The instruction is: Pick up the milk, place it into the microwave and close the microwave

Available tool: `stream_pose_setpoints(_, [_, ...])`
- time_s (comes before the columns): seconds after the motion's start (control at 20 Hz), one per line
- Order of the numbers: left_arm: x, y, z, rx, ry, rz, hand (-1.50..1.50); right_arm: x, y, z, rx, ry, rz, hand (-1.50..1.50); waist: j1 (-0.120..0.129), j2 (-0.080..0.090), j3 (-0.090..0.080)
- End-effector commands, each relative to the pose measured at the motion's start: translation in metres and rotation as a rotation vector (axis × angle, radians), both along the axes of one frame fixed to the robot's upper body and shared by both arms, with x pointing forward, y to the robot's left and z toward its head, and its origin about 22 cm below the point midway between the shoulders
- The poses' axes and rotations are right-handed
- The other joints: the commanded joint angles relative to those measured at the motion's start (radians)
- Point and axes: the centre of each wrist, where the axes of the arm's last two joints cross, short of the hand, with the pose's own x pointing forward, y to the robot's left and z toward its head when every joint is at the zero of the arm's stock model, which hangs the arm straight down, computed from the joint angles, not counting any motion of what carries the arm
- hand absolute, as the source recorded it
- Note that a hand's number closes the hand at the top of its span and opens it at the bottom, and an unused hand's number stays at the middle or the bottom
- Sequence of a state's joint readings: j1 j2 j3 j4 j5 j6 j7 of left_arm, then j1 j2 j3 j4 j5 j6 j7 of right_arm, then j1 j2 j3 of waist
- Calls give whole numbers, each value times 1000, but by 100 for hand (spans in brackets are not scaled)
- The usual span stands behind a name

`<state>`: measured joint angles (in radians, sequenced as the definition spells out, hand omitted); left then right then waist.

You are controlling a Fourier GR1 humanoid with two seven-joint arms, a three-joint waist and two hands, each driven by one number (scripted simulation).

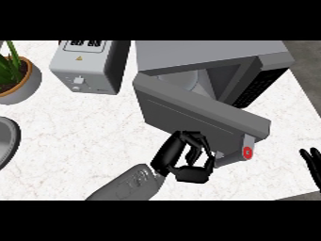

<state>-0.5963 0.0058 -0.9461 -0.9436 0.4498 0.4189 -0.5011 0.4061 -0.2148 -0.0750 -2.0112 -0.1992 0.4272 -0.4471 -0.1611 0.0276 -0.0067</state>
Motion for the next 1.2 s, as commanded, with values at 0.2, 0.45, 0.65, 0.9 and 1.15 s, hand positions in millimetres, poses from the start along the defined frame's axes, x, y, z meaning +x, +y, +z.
stream_pose_setpoints(0.2, [23,-14,35,-101,-22,206,150,7,-15,32,-90,-41,19,-150,-38,7,0])
stream_pose_setpoints(0.45, [36,-16,41,-86,5,288,-150,13,-17,42,-74,-80,38,-150,-81,19,1])
stream_pose_setpoints(0.65, [44,-15,44,-64,46,358,-150,19,-41,77,-285,-208,-90,-150,-107,18,1])
stream_pose_setpoints(0.9, [59,-19,67,-150,64,428,-150,29,-46,106,-450,-306,-134,150,-98,33,-1])
stream_pose_setpoints(1.15, [63,-19,69,-175,57,459,-150,36,-49,114,-479,-330,-151,150,-105,50,0])
